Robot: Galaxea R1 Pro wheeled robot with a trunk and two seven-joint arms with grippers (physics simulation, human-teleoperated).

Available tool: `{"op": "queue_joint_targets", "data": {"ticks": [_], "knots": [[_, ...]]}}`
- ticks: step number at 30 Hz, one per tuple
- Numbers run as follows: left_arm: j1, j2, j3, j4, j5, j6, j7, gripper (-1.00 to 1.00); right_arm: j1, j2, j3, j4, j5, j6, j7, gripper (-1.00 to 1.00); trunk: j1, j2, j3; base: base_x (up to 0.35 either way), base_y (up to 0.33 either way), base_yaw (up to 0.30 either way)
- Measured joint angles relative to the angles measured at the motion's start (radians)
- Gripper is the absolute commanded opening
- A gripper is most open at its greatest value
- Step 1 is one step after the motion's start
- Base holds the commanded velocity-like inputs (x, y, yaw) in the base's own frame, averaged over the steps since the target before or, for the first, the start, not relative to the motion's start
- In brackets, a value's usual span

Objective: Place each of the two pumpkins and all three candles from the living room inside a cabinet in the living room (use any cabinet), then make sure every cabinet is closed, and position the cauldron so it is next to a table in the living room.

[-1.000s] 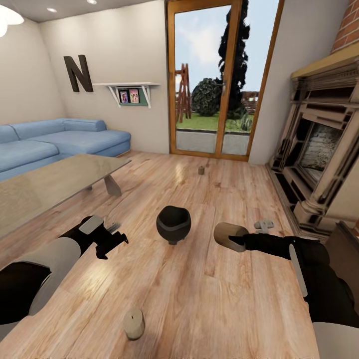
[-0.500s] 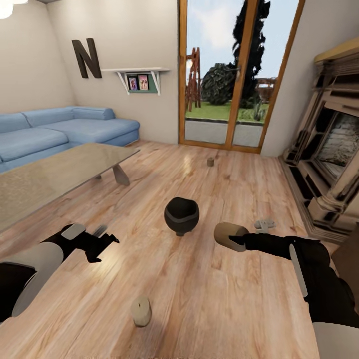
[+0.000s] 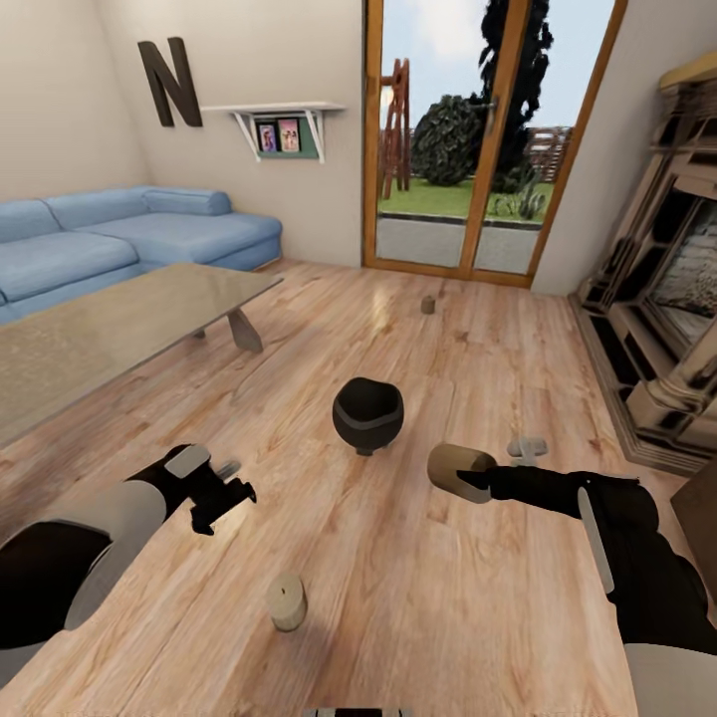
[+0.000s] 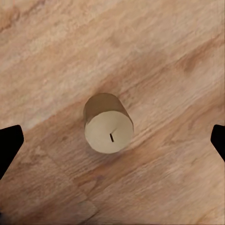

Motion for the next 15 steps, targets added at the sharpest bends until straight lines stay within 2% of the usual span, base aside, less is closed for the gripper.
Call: {"op": "queue_joint_targets", "data": {"ticks": [2, 5, 8, 12, 15], "knots": [[0.0, -0.023, 0.001, -0.014, -0.003, 0.0, 0.05, 1.0, 0.0, 0.0, 0.0, 0.0, -0.001, 0.0, 0.001, -1.0, 0.001, 0.0, -0.008, 0.0, 0.0, 0.0], [0.0, -0.042, 0.0, -0.037, -0.006, 0.001, 0.078, 1.0, 0.0, 0.0, 0.0, 0.0, 0.0, 0.0, 0.001, -1.0, 0.002, -0.001, -0.019, 0.0, 0.0, 0.0], [0.0, -0.049, 0.0, -0.046, -0.007, 0.003, 0.086, 1.0, 0.0, 0.0, 0.0, 0.0, -0.001, 0.0, 0.001, -1.0, 0.004, -0.002, -0.031, 0.0, 0.0, 0.0], [0.0, -0.091, 0.001, -0.051, -0.006, 0.0, 0.087, 1.0, 0.0, 0.0, 0.0, 0.0, -0.001, 0.0, 0.001, -1.0, 0.005, -0.003, -0.046, 0.0, 0.0, 0.0], [0.0, -0.106, 0.0, -0.051, -0.006, -0.001, 0.087, 1.0, 0.0, 0.0, 0.0, 0.0, -0.001, 0.0, 0.001, -1.0, 0.007, -0.004, -0.058, 0.0, 0.0, 0.0]]}}
